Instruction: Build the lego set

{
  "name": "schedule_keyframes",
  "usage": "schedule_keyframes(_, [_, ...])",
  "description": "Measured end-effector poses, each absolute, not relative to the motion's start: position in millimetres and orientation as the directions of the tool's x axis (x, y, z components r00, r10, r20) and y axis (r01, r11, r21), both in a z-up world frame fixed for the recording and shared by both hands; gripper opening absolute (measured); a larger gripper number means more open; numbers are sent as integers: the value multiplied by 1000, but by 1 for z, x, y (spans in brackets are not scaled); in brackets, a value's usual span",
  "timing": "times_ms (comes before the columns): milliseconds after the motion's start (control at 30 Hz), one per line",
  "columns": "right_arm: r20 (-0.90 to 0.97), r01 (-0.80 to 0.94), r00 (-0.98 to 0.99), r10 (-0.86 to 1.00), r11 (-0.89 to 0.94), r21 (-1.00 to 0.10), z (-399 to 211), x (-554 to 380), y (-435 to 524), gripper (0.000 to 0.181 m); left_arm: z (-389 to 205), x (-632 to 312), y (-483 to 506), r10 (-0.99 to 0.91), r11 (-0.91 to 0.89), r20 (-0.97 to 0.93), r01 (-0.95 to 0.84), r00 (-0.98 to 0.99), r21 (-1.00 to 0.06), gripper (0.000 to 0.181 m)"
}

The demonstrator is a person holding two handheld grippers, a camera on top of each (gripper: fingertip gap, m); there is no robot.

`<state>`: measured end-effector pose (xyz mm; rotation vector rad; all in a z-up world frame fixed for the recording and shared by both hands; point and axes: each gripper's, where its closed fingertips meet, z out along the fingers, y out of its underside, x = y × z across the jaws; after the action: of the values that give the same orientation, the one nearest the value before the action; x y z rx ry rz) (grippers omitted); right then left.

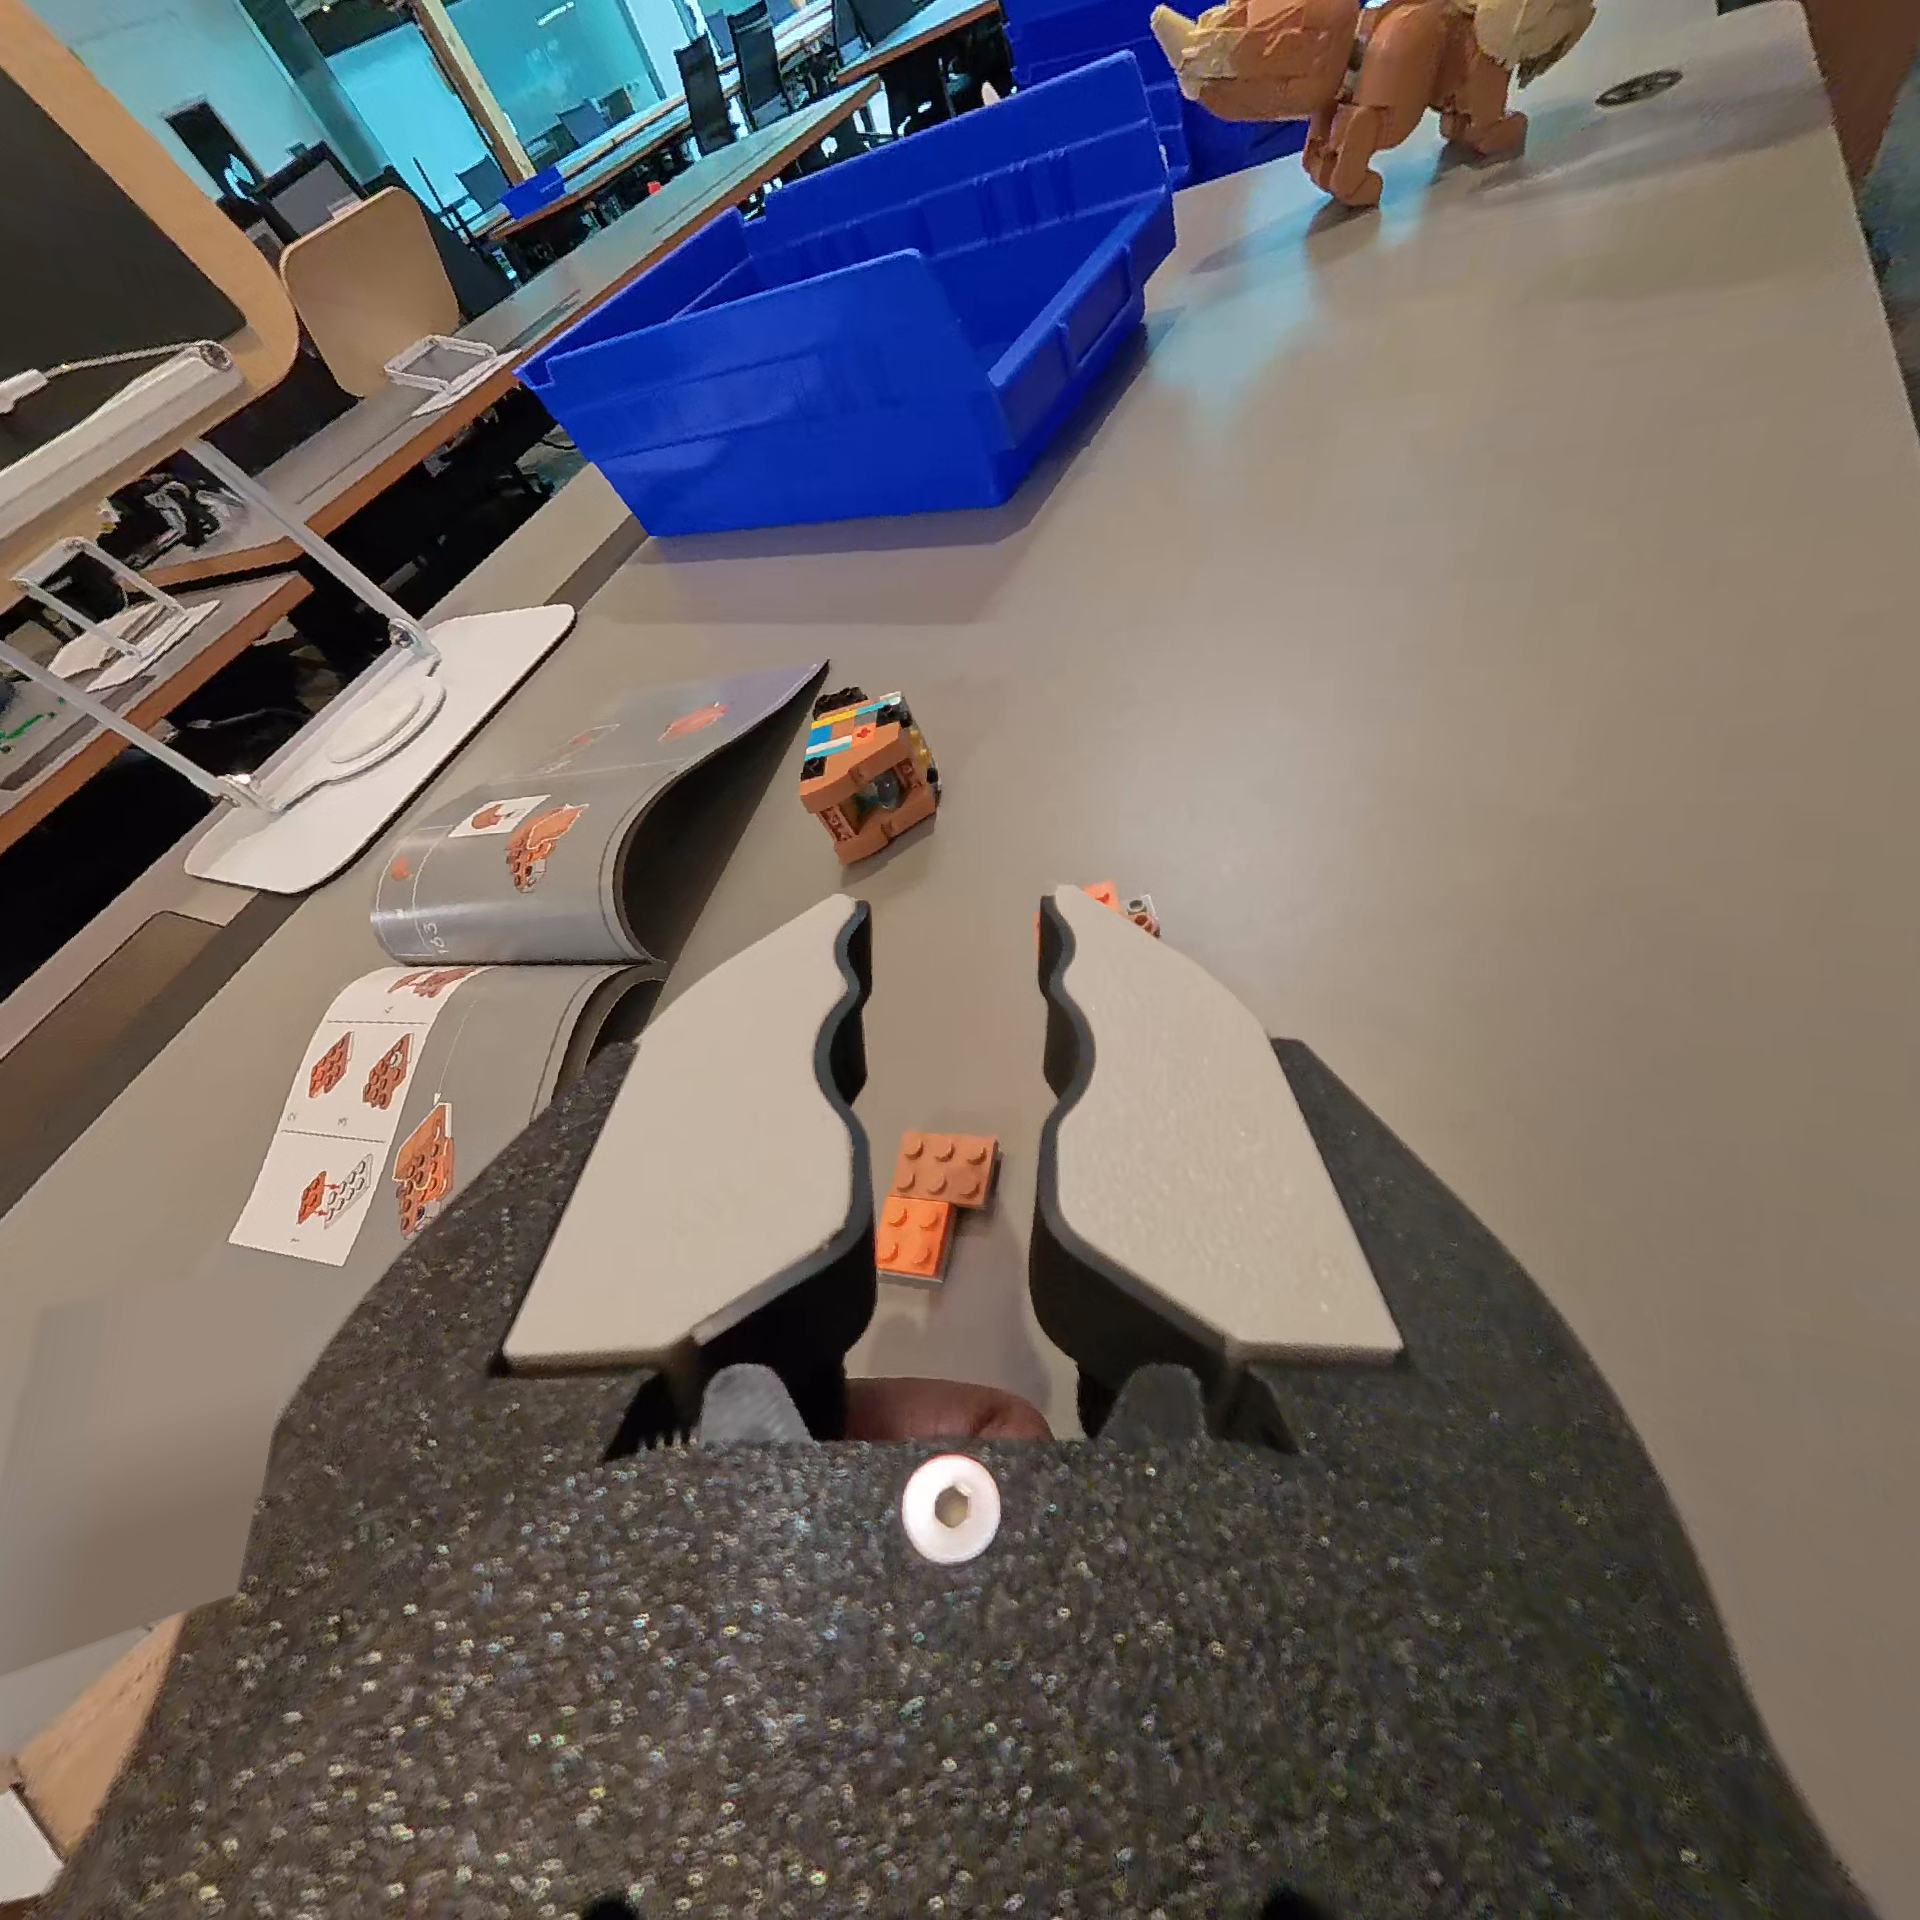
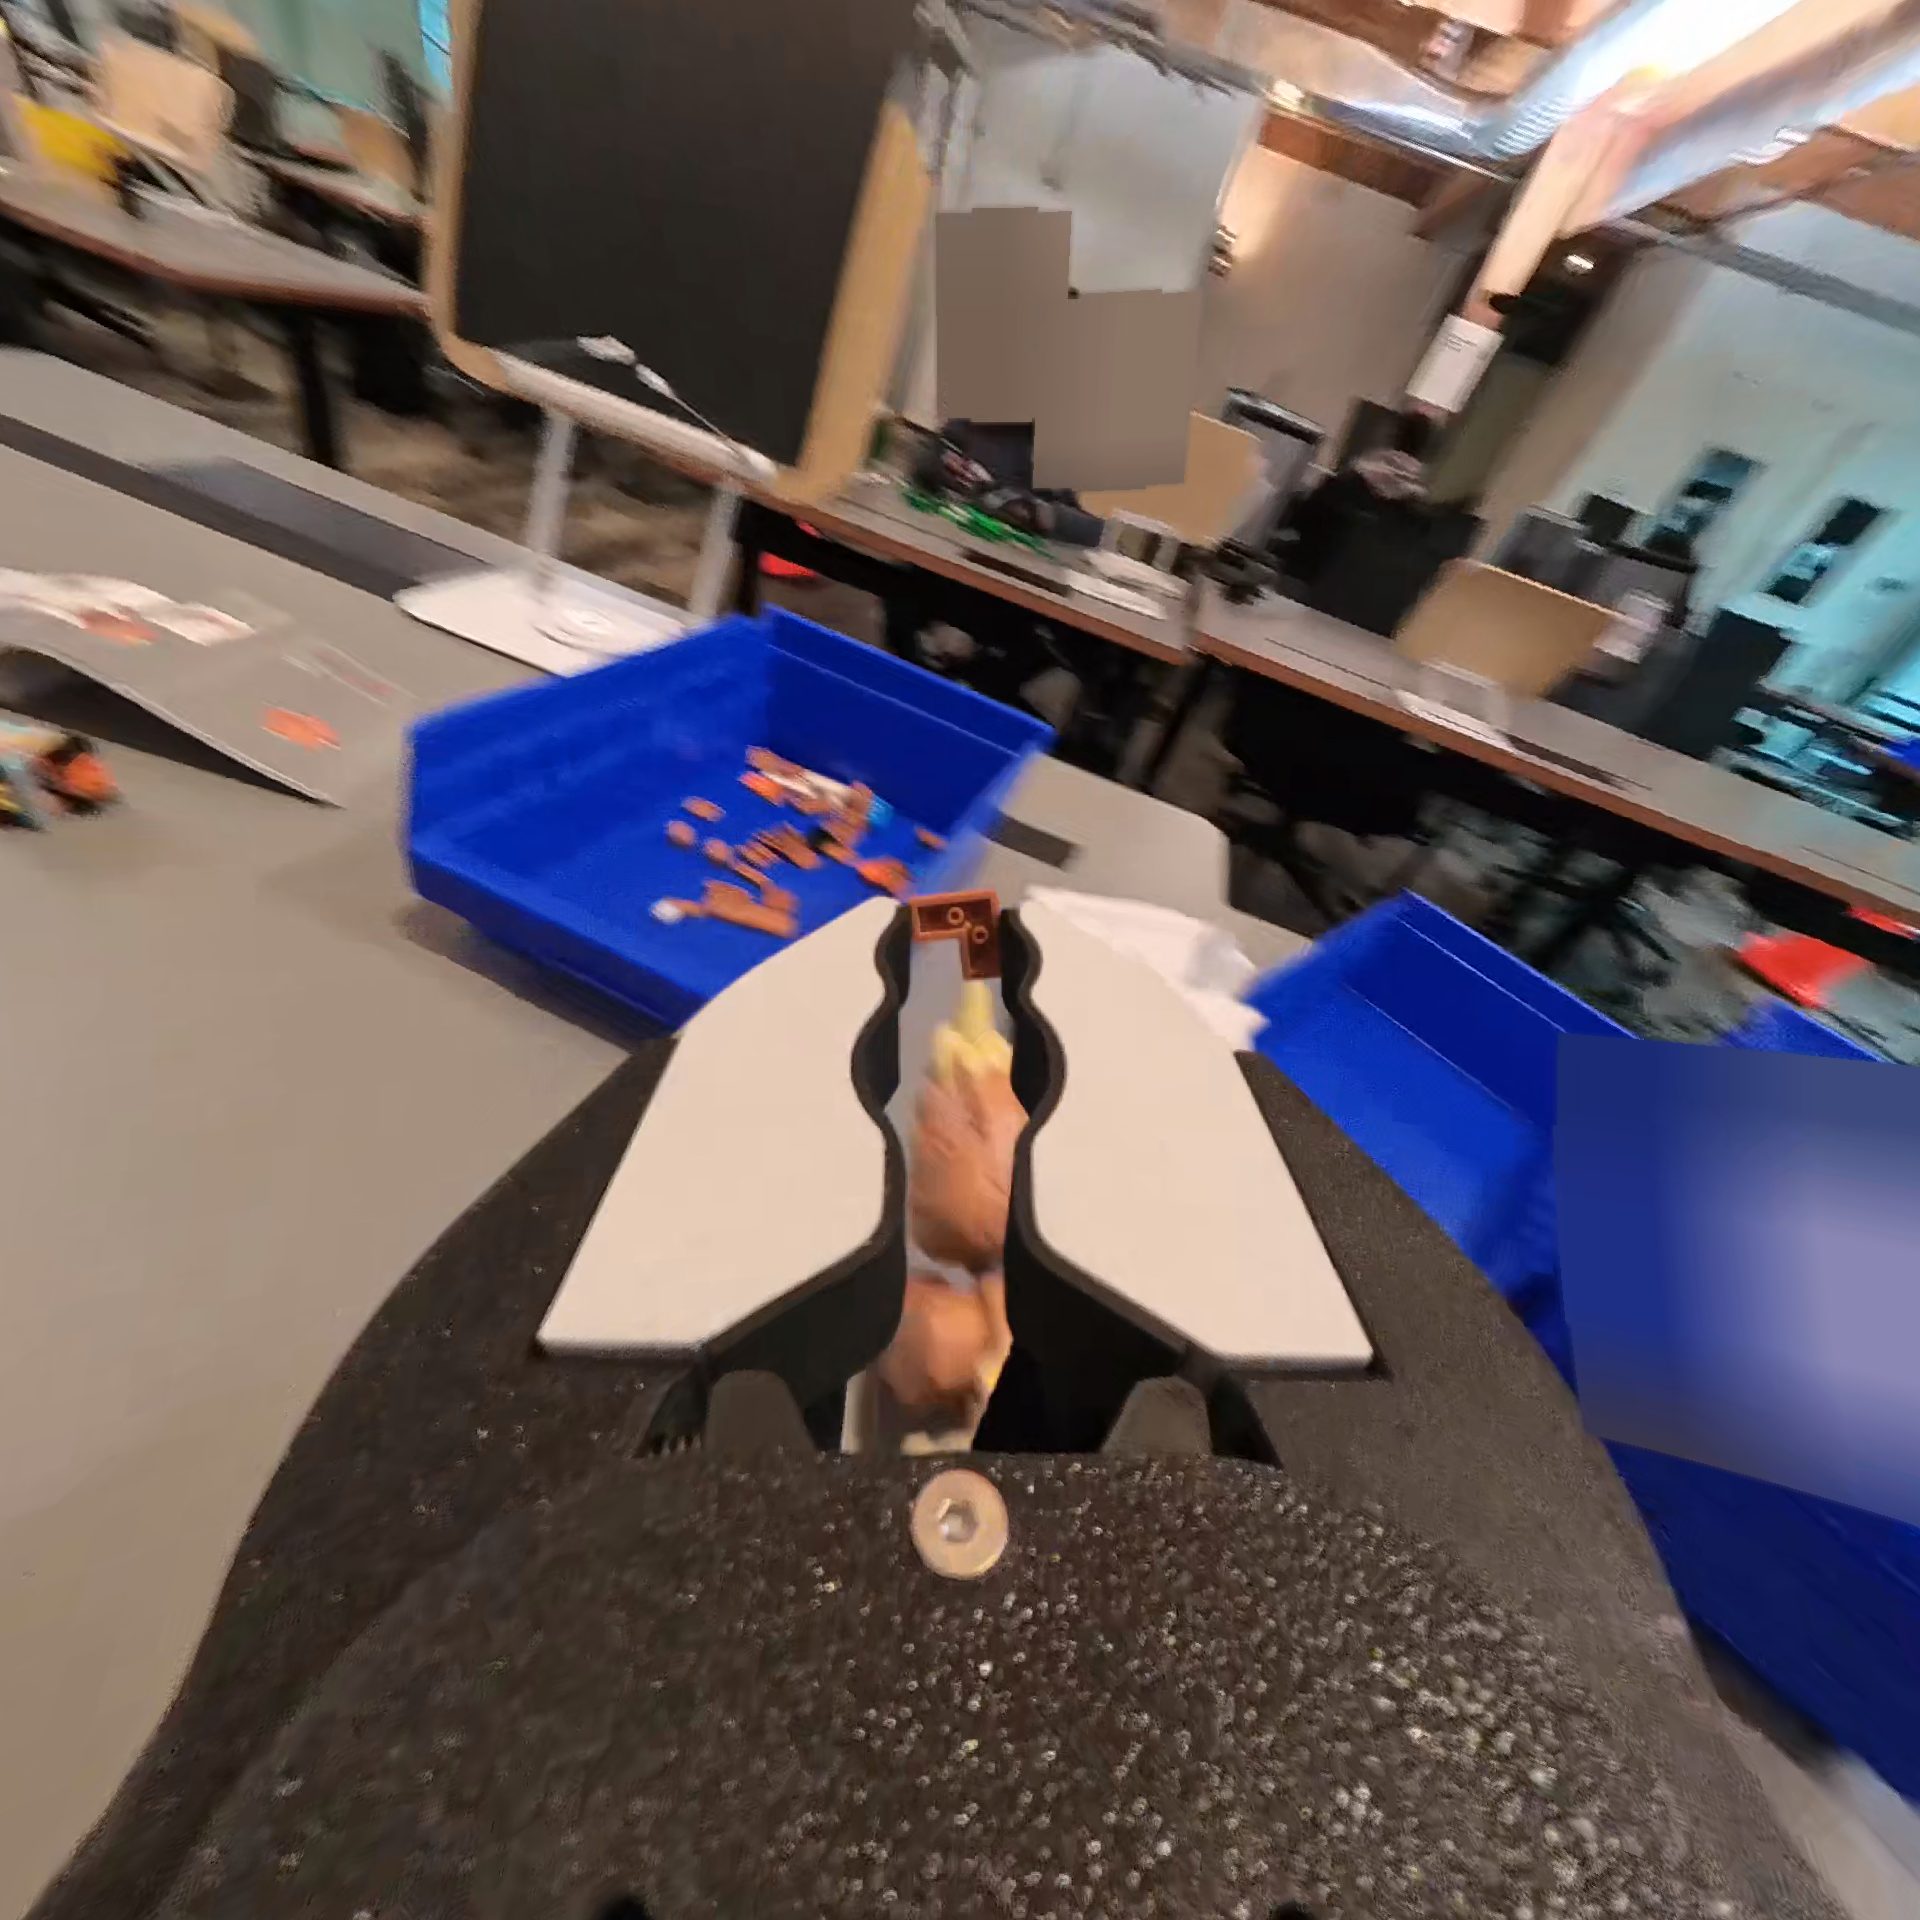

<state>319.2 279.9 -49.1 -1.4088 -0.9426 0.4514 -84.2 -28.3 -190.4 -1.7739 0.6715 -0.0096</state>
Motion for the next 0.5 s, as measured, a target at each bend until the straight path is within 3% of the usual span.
schedule_keyframes(67, [232,224,630,741,113,-968,-61,354,290,16,-190,-82,-29,-447,-148,-335,-438,829,-887,31])
schedule_keyframes(233, [-76,-74,624,778,-38,-997,-83,367,296,16,-186,-80,-30,-448,-129,-332,-427,830,-895,31])
schedule_keyframes(500, [-99,-143,609,787,-14,-990,-82,314,277,16,-186,-78,-30,-451,-126,-334,-430,828,-894,30])
